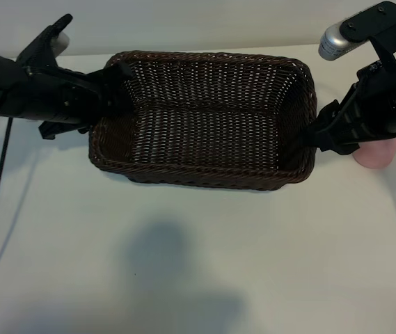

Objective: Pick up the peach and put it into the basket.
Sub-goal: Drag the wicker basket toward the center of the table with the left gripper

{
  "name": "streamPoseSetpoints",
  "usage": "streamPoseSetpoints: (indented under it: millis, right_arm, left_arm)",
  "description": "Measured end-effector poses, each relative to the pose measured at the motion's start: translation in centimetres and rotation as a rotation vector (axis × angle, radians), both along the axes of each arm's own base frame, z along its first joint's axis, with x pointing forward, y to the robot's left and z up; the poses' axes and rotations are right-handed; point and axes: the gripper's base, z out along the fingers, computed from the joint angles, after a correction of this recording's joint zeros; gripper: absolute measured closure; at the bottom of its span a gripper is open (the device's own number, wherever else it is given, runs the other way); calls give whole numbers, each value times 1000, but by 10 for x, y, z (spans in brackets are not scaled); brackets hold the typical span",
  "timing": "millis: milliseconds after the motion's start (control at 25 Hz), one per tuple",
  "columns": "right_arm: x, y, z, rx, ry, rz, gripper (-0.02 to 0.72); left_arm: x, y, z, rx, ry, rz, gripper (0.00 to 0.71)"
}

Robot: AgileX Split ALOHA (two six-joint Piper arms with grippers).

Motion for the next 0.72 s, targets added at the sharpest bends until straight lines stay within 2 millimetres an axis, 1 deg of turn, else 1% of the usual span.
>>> streamPoseSetpoints:
  millis: [480, 720]
  right_arm:
    - [0, 0, 0, 0, 4, 2, 109]
    - [0, 0, 0, 0, 5, 2, 109]
  left_arm:
    - [12, -8, -22, -2, 18, 52, 386]
    - [13, -12, -31, 10, 31, 42, 386]
